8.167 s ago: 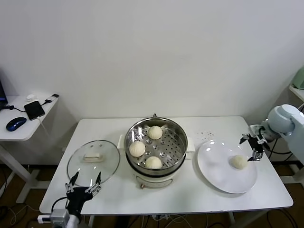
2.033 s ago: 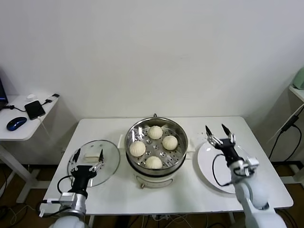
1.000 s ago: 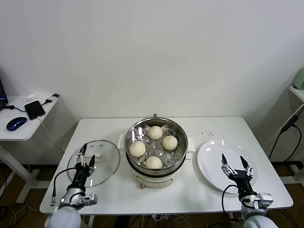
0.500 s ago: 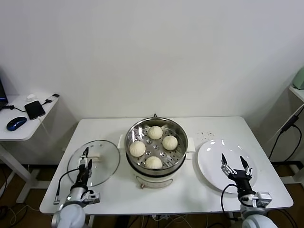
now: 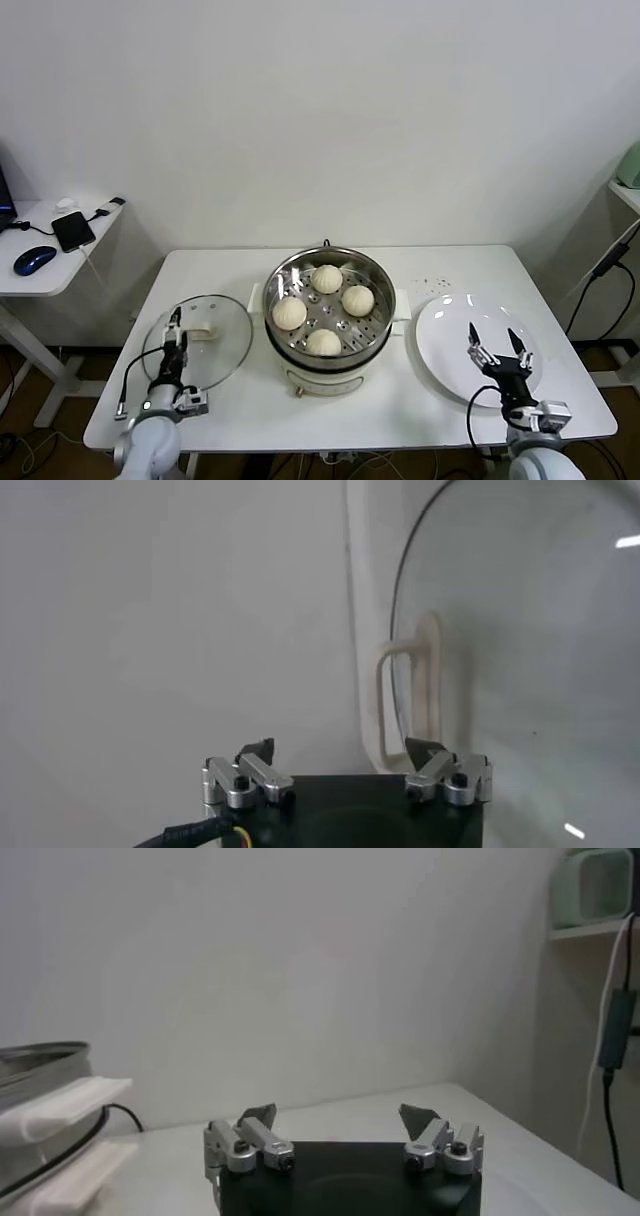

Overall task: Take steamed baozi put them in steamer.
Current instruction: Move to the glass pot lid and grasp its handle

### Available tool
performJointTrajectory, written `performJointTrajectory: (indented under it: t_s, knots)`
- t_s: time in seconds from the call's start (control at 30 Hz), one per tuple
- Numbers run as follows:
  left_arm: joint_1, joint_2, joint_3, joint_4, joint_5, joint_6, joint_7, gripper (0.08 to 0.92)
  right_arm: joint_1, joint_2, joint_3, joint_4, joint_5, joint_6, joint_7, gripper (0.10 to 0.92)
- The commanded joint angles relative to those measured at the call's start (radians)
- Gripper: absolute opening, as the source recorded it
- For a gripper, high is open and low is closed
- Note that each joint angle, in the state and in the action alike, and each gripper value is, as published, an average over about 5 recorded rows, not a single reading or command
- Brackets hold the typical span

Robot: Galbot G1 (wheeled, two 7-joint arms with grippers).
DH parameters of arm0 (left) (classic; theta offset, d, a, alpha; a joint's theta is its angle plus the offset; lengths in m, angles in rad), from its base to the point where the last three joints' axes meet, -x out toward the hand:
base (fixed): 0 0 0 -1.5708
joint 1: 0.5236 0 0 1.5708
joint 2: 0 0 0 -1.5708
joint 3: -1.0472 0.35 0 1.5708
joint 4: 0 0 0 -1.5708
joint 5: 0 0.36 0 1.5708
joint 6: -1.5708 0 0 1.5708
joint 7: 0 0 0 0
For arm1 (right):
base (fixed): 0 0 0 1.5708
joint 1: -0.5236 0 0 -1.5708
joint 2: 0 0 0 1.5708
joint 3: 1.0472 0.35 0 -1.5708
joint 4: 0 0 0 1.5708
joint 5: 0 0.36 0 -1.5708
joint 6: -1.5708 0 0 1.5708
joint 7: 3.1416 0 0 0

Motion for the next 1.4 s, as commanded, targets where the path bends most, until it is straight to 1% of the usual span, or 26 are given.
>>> performJointTrajectory:
  t_s: [0.03, 0.23, 0.43, 0.63, 0.8, 0.87, 1.0, 1.27, 1.4]
  knots:
    - [-0.071, -0.001, 0.009, 0.068, -0.015, 0.013, 0.009, 0.823, 0.006, 0.001, 0.000, -0.018, -0.002, 0.002, 0.000, 0.823]
    - [-0.103, -0.004, 0.011, 0.092, -0.034, 0.018, 0.009, 0.823, 0.016, 0.006, 0.000, -0.026, -0.004, 0.001, 0.000, 0.823]
    - [-0.128, -0.004, 0.019, 0.083, -0.058, 0.025, 0.024, 0.823, 0.018, 0.006, 0.000, -0.037, -0.004, 0.003, 0.000, 0.823]
    - [-0.156, -0.009, 0.027, 0.117, -0.076, 0.022, 0.023, 0.823, 0.020, 0.007, -0.001, -0.044, -0.005, 0.004, 0.000, 0.823]
    - [-0.160, -0.006, 0.024, 0.148, -0.090, 0.014, 0.024, 0.822, 0.016, 0.006, -0.001, -0.046, -0.006, 0.006, -0.001, 0.823]
    - [-0.155, -0.003, 0.023, 0.152, -0.100, 0.007, 0.026, 0.807, 0.014, 0.005, -0.001, -0.047, -0.006, 0.007, -0.001, 0.823]
    - [-0.139, -0.003, 0.021, 0.150, -0.116, 0.002, 0.028, 0.714, 0.016, 0.008, -0.003, -0.047, -0.011, 0.006, -0.001, 0.823]
    - [-0.120, 0.012, 0.026, 0.144, -0.151, 0.003, 0.030, 0.480, 0.021, 0.013, -0.007, -0.043, -0.029, 0.002, -0.003, 0.823]
    - [-0.110, 0.014, 0.028, 0.123, -0.196, 0.027, 0.042, 0.368, 0.022, 0.017, -0.008, -0.039, -0.035, 0.001, -0.004, 0.823]
